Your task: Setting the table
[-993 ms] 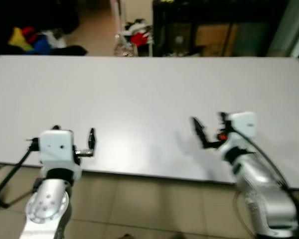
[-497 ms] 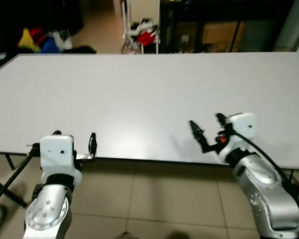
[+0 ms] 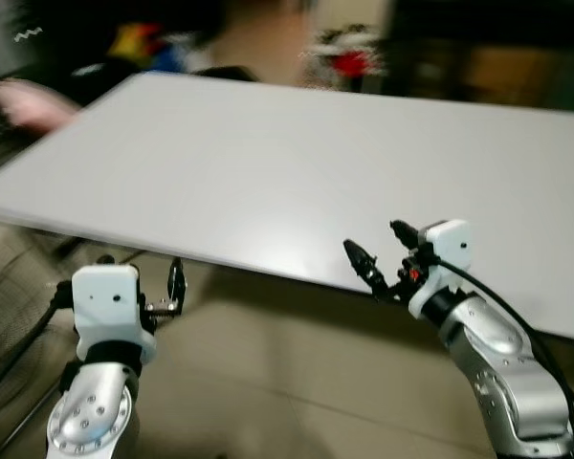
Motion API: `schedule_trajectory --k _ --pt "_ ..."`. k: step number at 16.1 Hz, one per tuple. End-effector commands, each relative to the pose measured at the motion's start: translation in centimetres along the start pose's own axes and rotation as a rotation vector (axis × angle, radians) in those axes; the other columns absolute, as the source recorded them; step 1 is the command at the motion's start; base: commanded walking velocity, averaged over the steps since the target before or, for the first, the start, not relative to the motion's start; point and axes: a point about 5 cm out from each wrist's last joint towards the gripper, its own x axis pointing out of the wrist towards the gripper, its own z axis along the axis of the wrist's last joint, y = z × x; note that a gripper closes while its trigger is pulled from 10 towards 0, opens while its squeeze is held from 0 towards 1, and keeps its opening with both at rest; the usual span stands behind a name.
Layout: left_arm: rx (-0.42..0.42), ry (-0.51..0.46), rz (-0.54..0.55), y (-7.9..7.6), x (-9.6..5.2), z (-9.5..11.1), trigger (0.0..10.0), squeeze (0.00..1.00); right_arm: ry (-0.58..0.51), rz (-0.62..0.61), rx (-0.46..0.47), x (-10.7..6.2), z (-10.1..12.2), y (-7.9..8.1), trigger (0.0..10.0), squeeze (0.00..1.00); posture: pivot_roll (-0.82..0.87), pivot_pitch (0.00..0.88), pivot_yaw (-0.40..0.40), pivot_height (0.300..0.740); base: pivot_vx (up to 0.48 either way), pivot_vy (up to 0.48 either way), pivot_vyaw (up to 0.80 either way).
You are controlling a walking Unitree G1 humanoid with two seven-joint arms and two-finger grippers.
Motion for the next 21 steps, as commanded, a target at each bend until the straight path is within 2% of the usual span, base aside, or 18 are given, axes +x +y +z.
schedule_trajectory --k 1,7,10,16,18,21 --pt "0.02 0.02 0.037 0.6 -0.2 -0.3 10.0 0.0 -0.022 0.056 0.012 0.4 0.3 0.9 10.0 1.0 0.04 0.0 0.035 0.74 0.0 0.337 0.8" --pt "0.026 0.013 0.021 0.4 0.0 0.0 10.0 0.0 -0.033 0.08 0.008 -0.2 0.1 0.6 10.0 1.0 0.03 0.0 0.056 0.74 0.0 0.338 0.8" --pt "0.055 -0.013 0.004 0.0 0.0 0.4 10.0 0.0 -0.041 0.094 0.002 -0.3 0.2 0.6 10.0 1.0 0.03 0.0 0.058 0.74 0.0 0.0 0.8" --pt "0.056 -0.034 0.028 -0.2 -0.4 0.8 10.0 0.0 -0.063 0.153 0.018 -0.3 0.4 0.7 10.0 1.0 0.04 0.0 0.043 0.74 0.0 -0.48 0.8" --pt "0.013 -0.059 0.029 -0.2 -0.5 1.4 10.0 0.0 -0.069 0.158 0.022 -0.4 0.5 0.7 10.0 1.0 0.05 0.0 0.037 0.74 0.0 0.0 0.8" --pt "0.015 -0.079 0.041 0.1 -0.7 1.8 10.0 0.0 -0.077 0.191 0.048 -0.3 0.6 0.9 10.0 1.0 0.05 0.0 0.037 0.74 0.0 0.48 0.8"
